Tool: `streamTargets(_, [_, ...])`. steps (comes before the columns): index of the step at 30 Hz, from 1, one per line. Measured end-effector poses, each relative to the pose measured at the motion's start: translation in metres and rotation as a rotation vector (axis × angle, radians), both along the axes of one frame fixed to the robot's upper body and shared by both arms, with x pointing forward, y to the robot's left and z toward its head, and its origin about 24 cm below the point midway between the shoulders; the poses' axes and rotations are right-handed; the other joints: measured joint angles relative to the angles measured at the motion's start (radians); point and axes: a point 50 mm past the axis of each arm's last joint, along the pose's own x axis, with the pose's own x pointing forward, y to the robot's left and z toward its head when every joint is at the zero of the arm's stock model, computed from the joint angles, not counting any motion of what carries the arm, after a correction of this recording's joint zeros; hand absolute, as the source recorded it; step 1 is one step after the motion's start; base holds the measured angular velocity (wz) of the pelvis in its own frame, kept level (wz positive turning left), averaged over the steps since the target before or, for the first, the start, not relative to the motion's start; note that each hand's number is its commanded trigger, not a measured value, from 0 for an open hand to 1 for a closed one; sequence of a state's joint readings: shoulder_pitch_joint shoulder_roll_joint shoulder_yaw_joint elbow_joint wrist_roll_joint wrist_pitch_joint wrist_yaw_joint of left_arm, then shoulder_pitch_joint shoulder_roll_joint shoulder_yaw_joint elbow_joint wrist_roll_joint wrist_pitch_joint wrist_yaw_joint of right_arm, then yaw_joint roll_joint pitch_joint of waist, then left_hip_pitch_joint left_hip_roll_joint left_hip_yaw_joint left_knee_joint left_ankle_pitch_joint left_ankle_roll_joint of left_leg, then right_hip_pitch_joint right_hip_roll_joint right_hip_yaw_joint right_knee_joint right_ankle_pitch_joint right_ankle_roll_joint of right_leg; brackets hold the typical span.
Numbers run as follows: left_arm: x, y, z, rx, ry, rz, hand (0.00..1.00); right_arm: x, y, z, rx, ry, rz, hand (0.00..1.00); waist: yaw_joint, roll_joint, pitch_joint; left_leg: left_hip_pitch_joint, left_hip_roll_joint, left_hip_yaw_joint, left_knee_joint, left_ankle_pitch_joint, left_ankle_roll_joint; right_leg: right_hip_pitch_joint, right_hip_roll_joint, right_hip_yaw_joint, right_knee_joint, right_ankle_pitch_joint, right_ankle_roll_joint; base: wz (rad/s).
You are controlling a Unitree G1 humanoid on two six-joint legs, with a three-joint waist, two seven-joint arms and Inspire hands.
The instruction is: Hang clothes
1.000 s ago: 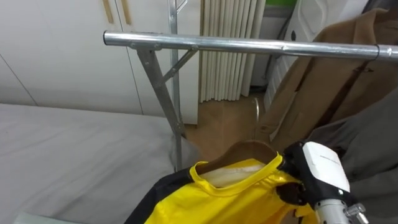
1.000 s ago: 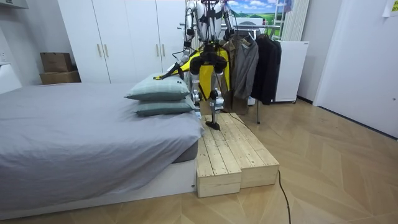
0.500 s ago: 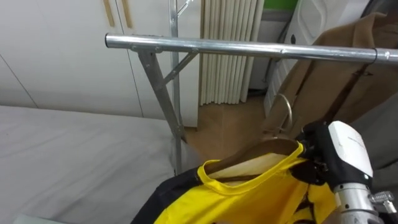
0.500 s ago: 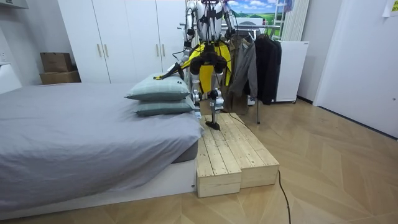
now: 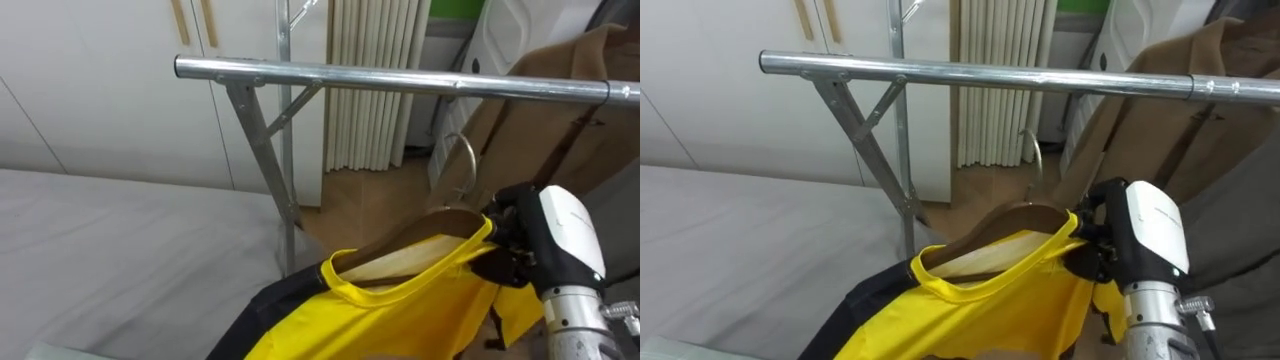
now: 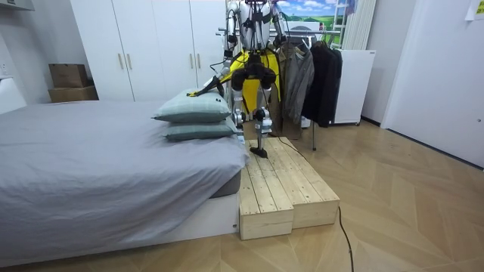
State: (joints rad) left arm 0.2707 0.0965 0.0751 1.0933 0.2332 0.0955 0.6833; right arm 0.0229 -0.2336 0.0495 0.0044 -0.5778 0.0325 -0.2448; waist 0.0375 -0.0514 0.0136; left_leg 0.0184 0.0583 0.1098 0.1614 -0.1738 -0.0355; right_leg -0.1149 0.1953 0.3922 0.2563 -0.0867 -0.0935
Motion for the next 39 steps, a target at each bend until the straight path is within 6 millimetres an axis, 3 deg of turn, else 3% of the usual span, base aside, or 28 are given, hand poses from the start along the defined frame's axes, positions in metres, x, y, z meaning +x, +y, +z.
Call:
streamTargets(8, [0.0, 0.005, 0.001, -0.002, 0.007, -0.018, 0.0, 0.002, -0.003, 0.002, 0.047, 0.01, 0.007, 1.0, -0.002, -0.009, -0.004, 0.004, -0.001, -0.018, 0.002, 0.001, -0.001, 0.012, -0.003, -0.009, -0.003, -0.005, -0.005, 0.07])
streamTargets(15, [0.001, 0.008, 0.002, 0.004, 0.011, -0.036, 0.0, 0.019, 0.003, 0.023, 0.046, -0.072, 0.033, 1.0, -0.003, -0.02, -0.003, 0.004, -0.001, -0.02, 0.005, 0.002, -0.002, 0.014, -0.004, -0.01, -0.003, -0.01, 0.003, 0.01])
streamTargets(20, [0.001, 0.009, 0.002, 0.014, 0.013, -0.046, 0.0, 0.02, 0.003, 0.024, 0.044, -0.076, 0.032, 1.0, -0.002, -0.028, -0.0031, 0.004, -0.002, -0.025, 0.007, 0.002, -0.003, 0.016, -0.004, -0.011, -0.003, -0.007, -0.002, 0.02])
streamTargets(29, [0.007, 0.013, 0.005, 0.027, -0.021, -0.028, 0.0, 0.02, -0.017, 0.032, 0.065, -0.115, -0.041, 1.0, -0.003, -0.031, -0.001, 0.004, -0.002, -0.03, 0.013, 0.003, -0.003, 0.021, -0.003, -0.01, -0.003, -0.012, 0.0, 0.03])
streamTargets(33, [0.032, 0.016, 0.013, 0.052, -0.118, -0.046, 0.0, 0.024, -0.022, 0.04, 0.042, -0.158, -0.06, 1.0, -0.006, -0.036, 0.0031, -0.01, 0.0, -0.036, 0.029, 0.004, -0.005, 0.024, -0.006, -0.022, -0.017, -0.008, 0.007, 0.12])
streamTargets(36, [0.066, 0.014, 0.026, 0.075, -0.262, -0.115, 0.0, 0.025, -0.023, 0.039, 0.012, -0.176, -0.071, 1.0, -0.006, -0.041, 0.007, -0.023, -0.002, -0.057, 0.041, 0.004, -0.005, 0.025, -0.011, -0.036, -0.024, -0.002, 0.011, 0.18])
streamTargets(39, [0.115, 0.0, 0.055, 0.085, -0.502, -0.239, 0.0, 0.025, -0.025, 0.039, -0.007, -0.192, -0.079, 1.0, -0.017, -0.043, 0.0119, -0.031, -0.003, -0.063, 0.043, 0.002, -0.004, 0.026, -0.017, -0.054, -0.029, 0.002, 0.014, 0.09])
